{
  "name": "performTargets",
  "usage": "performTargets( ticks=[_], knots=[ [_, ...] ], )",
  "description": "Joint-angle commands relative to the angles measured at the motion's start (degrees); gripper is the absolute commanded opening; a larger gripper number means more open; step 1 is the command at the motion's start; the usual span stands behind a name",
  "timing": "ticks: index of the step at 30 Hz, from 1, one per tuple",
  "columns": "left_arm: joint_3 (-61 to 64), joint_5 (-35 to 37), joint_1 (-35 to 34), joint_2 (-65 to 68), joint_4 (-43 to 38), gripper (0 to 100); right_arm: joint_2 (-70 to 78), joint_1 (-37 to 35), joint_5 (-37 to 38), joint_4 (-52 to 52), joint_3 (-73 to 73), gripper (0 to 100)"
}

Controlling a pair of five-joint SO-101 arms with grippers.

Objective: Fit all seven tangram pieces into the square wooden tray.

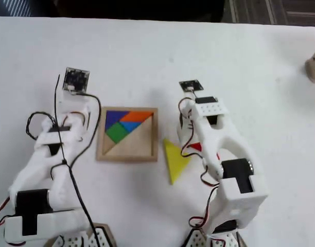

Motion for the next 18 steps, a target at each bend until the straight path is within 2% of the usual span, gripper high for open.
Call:
performTargets(
  ticks=[1, 13, 18],
  knots=[
    [-2.73, -0.88, -1.01, -0.31, 0.18, 2, 0.04, 0.22, 0.09, 0.40, -1.41, 16.1],
    [-2.73, -0.88, -1.01, -0.31, 0.18, 2, -0.31, 1.89, 0.53, 2.07, -2.02, 15.9],
    [-2.73, -0.88, -1.01, -0.31, 0.18, 2, -5.32, 1.89, 0.62, 4.79, -2.02, 15.9]
  ],
)
